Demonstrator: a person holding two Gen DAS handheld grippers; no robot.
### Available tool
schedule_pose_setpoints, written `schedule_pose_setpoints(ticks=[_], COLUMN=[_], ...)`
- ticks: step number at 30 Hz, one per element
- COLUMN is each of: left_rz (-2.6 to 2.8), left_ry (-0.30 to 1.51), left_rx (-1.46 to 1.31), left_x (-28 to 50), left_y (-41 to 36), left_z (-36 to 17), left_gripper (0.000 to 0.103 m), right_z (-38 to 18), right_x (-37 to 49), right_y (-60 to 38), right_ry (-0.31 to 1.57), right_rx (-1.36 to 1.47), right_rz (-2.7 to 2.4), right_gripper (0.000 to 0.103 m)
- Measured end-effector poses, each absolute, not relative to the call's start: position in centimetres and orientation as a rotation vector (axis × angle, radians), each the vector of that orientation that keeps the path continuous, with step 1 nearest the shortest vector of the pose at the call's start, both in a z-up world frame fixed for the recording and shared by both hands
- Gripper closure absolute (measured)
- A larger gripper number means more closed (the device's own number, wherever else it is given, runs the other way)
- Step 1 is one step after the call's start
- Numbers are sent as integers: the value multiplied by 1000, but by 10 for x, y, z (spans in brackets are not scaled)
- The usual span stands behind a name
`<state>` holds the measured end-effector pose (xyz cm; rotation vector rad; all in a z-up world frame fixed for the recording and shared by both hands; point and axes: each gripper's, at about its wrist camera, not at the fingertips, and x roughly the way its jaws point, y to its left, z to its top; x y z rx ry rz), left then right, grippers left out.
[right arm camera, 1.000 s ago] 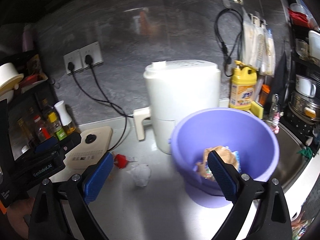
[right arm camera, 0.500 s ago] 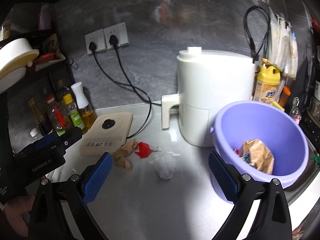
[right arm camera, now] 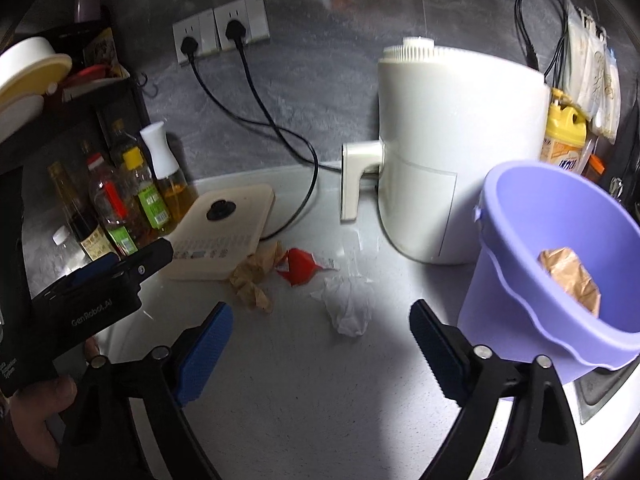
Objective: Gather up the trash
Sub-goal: 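Move both open tools back to the crumpled paper and tissue, then grasp the crumpled brown paper with the left tool while the right tool grasps the white tissue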
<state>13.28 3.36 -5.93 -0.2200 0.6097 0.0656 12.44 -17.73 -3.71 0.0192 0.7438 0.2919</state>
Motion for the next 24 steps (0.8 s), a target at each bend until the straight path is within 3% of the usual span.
schedule_pose_setpoints(ticks=[5, 24], left_rz=[50, 35], left_ry=[631, 750], left_rx=[-223, -223], left_x=[147, 198], left_y=[27, -10], left_z=[-74, -130], left_gripper=[8, 28], right_z=[-50, -78], right_x=[131, 139], right_y=[-181, -199], right_ry=[770, 826], right_rx=[17, -18], right_rz=[284, 238], right_gripper=[30, 34])
